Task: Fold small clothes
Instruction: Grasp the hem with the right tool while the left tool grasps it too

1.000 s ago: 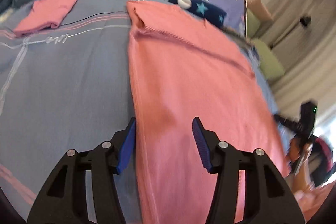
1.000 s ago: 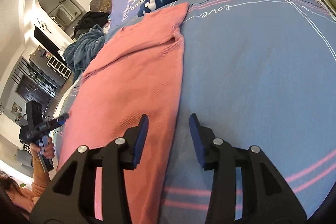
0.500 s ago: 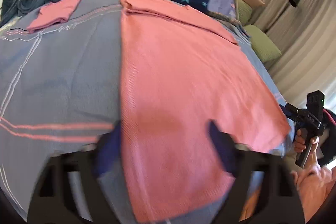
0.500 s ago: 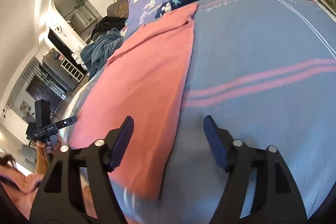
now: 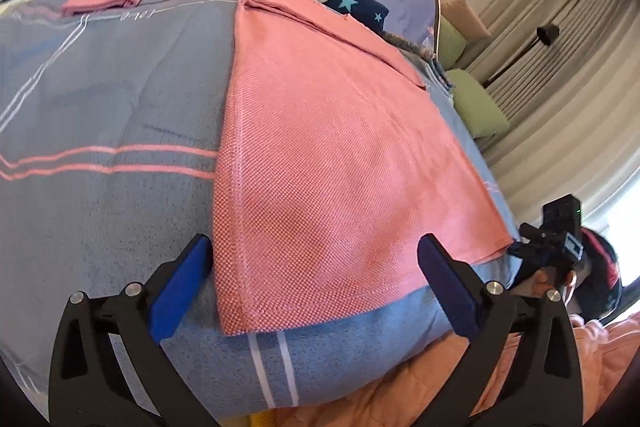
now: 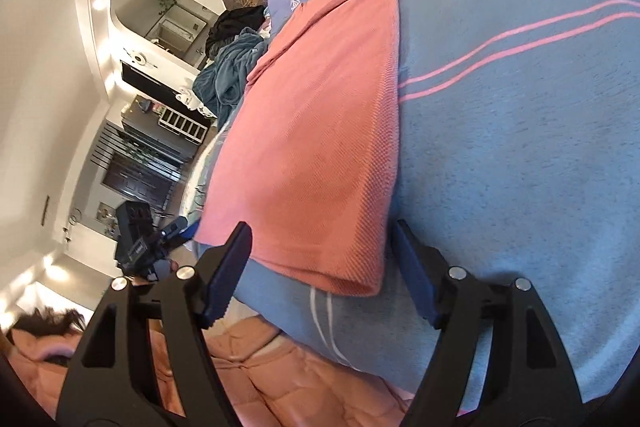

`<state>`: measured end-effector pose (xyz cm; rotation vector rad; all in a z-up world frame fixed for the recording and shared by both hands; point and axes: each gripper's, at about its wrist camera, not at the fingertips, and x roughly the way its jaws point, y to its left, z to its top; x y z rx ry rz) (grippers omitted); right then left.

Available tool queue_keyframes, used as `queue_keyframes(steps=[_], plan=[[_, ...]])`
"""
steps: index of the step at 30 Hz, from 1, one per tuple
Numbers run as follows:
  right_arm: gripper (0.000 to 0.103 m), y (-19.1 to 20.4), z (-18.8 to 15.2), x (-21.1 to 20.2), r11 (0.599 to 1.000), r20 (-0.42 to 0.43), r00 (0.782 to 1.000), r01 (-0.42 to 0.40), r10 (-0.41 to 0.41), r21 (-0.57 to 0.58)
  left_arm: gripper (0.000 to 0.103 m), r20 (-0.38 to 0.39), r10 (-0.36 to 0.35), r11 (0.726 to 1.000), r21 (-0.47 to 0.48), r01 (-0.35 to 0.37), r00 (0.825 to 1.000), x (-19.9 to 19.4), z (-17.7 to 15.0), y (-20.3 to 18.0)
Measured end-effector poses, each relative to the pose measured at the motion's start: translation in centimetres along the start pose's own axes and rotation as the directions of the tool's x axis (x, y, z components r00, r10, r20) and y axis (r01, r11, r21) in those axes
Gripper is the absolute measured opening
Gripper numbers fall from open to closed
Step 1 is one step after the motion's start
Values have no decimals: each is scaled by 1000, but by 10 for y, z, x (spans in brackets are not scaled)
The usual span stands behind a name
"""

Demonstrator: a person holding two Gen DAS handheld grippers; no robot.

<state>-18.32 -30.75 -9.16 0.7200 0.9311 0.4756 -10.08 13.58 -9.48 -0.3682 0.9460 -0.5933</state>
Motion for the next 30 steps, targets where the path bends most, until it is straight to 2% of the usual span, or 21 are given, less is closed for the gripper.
queue_keyframes(steps=[3,8,9,11,12,13,14,15,16,18,21,24,30], plan=[[71,2,-4,1,999,-40,998,-43,44,18,102,-29,-43,999,-21,42,999,-5,-5,1],[66,-7,6,10,996,-19,998,-62,63,69,102,-34,-66,998,-18,65,997,-2,-1,3],[61,-8,10,13,995,-18,998,-56,58,85,102,-22,-69,997,-25,68,997,0,2,4],[35,-11,15,17,995,-38,999,-10,14,102,99,3,-67,998,-21,67,998,6,8,3],[12,-14,15,19,994,-54,999,14,-8,113,83,8,-58,998,4,58,998,6,9,0],[5,-15,13,19,992,-55,998,21,-14,123,57,6,-50,998,26,50,999,6,8,-3],[5,-16,11,16,991,-37,999,2,3,133,43,3,-35,999,41,35,999,6,8,-5],[5,-14,11,12,992,-23,1000,-8,11,128,14,-1,-16,999,38,16,1000,5,7,-5],[5,-11,12,7,993,-5,1000,-16,17,114,6,-1,-9,1000,18,9,1000,4,8,-2],[5,-1,17,-5,996,27,999,-44,42,83,5,27,-40,998,-38,41,999,-5,12,5],[5,10,28,-18,997,61,996,-67,64,47,4,127,-82,994,-59,90,988,-28,24,7],[5,20,41,-25,996,89,992,-90,88,19,4,209,-126,990,-33,135,970,-46,37,-2],[5,47,72,-29,993,152,982,-101,108,-55,4,278,-166,985,0,172,946,-55,67,-17]])
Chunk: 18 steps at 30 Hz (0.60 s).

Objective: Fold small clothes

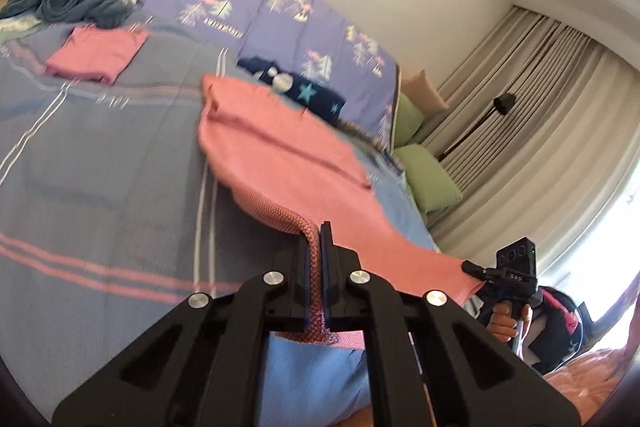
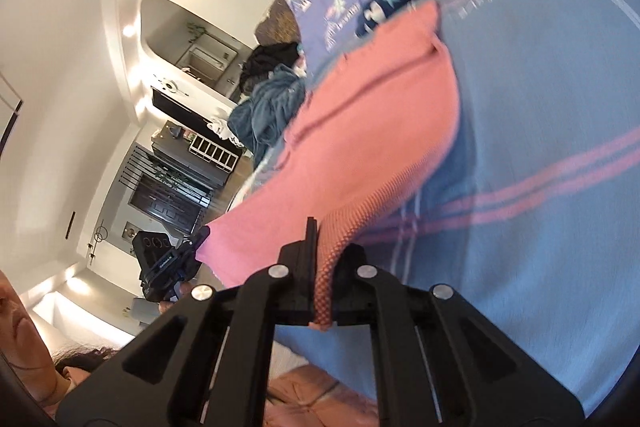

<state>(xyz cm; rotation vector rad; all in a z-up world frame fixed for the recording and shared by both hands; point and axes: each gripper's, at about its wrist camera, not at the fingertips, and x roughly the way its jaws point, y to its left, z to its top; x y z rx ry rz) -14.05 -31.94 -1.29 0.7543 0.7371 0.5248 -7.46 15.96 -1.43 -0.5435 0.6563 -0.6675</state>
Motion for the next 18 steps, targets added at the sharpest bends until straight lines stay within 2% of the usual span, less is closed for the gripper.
queue_keyframes(steps=[3,8,13,18], plan=[[5,11,23,-1,1000,61,998,-8,10,-28,4,42,-26,1000,3,26,999,3,20,-3],[5,31,59,1,995,145,989,39,-26,-91,4,115,-35,999,22,32,993,14,56,-12],[5,43,92,9,986,184,982,81,-53,-147,4,142,-47,999,26,44,989,29,90,-19],[5,41,125,25,979,216,973,119,-82,-164,4,145,-22,999,31,18,989,52,120,-17]])
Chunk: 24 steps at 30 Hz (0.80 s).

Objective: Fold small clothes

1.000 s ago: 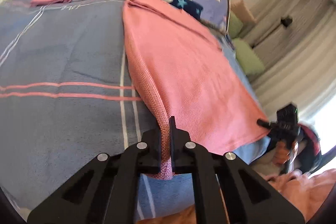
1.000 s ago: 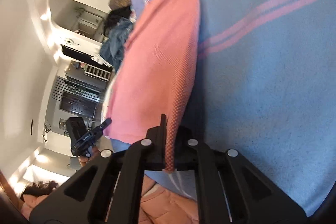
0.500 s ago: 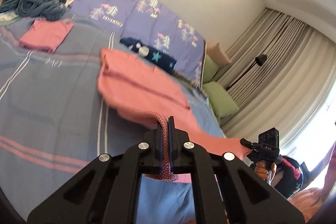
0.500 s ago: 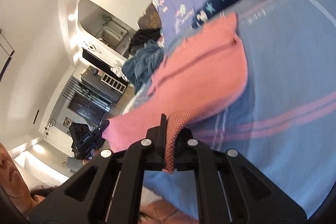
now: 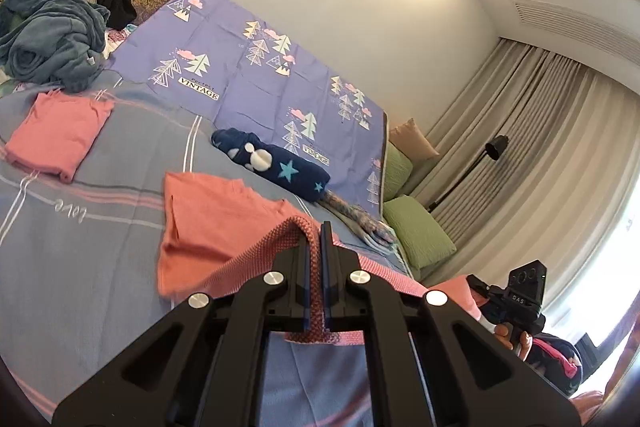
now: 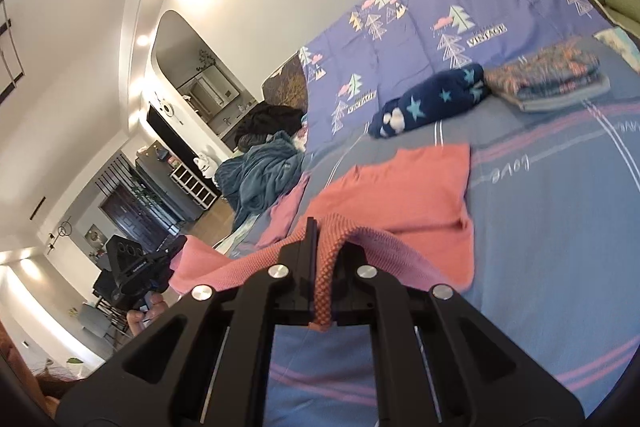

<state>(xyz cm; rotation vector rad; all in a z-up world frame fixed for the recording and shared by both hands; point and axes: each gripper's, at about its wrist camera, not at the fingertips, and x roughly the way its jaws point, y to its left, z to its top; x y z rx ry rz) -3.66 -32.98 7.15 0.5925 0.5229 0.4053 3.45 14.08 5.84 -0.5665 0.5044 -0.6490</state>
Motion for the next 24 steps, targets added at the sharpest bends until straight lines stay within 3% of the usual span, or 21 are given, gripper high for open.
queue_keyframes(steps=[12,15,17,18,19,20,21,23,24], plan=[[5,-49,64,99,994,-26,995,94,-93,53,3,-56,75,996,-45,-78,996,92,56,42],[5,-71,75,137,985,-57,986,160,-156,67,3,-92,106,991,-76,-113,990,125,67,65],[9,-90,78,166,967,-94,966,249,-243,58,4,-134,138,983,-100,-152,981,156,71,87],[20,-103,78,184,949,-124,944,312,-304,43,10,-154,173,975,-112,-191,973,171,70,99],[38,-116,75,199,925,-149,918,377,-368,40,35,-165,203,967,-121,-224,965,181,69,109],[39,-126,72,207,912,-168,904,407,-394,52,47,-179,252,951,-135,-277,951,195,66,125],[39,-136,67,212,909,-195,900,411,-391,75,52,-184,277,942,-144,-304,943,202,64,135],[39,-145,58,212,922,-219,912,375,-348,96,52,-213,314,925,-149,-349,925,208,59,152],[39,-145,55,208,923,-213,910,377,-354,75,52,-213,310,926,-152,-345,927,205,57,155]])
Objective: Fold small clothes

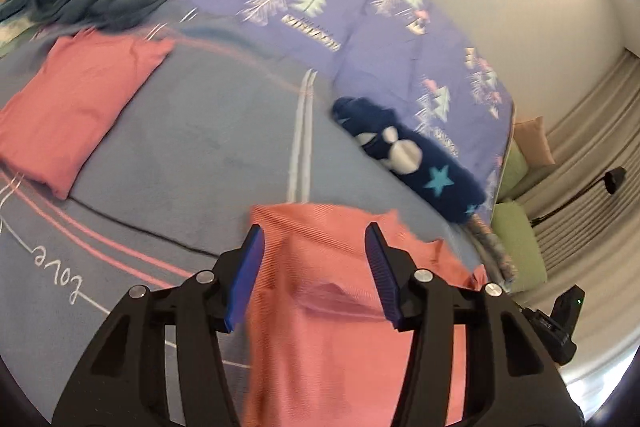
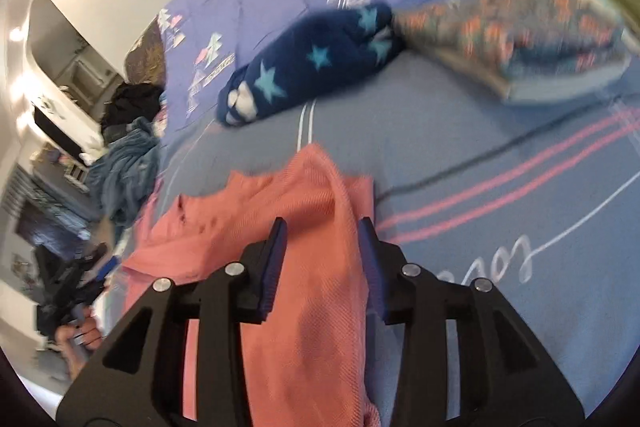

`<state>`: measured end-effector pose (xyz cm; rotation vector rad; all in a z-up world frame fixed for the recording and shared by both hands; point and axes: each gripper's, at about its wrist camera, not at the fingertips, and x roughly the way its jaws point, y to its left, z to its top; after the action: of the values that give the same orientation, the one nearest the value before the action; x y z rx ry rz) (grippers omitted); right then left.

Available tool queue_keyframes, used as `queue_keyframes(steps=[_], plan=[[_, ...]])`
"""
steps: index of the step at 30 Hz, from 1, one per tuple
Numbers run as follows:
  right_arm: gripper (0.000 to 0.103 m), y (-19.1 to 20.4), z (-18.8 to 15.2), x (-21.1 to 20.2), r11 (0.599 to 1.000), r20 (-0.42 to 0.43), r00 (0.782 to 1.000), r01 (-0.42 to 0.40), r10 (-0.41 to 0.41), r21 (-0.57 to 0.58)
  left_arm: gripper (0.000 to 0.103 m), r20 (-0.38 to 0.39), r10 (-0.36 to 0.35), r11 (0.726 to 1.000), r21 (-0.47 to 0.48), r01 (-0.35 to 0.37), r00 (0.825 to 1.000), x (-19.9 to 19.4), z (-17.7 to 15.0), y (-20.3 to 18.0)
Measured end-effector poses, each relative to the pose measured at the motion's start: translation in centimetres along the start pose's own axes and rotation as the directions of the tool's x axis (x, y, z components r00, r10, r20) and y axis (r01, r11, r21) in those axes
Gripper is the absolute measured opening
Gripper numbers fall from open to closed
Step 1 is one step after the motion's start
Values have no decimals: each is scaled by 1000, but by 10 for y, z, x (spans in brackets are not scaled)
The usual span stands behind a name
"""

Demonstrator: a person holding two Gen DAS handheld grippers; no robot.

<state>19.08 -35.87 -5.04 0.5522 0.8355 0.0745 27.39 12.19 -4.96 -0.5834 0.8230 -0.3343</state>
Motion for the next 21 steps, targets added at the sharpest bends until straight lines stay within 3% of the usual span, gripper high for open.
queue_keyframes(steps=[3,7,11,16,18,20,21], plan=[[42,4,-7,-6,985,24,995,96,-93,-144,54,10,-3,998,60,3,1000,-13,-9,4],[46,11,-6,-2,962,4,992,124,-127,-244,58,-3,42,978,203,-40,999,-19,-22,-3],[54,22,7,13,940,-1,993,109,-116,-325,59,-33,119,935,339,-101,992,-12,-36,-9],[56,30,22,45,904,-23,987,136,-159,-405,59,-105,196,884,449,-129,975,9,-45,-16],[56,31,27,54,902,-29,988,125,-151,-414,60,-107,223,851,506,-140,969,17,-48,-24],[52,31,32,60,910,-20,992,106,-124,-400,62,-88,245,823,545,-160,966,26,-46,-30],[35,30,34,61,916,-20,993,96,-112,-389,62,-69,256,811,558,-176,964,32,-42,-33]])
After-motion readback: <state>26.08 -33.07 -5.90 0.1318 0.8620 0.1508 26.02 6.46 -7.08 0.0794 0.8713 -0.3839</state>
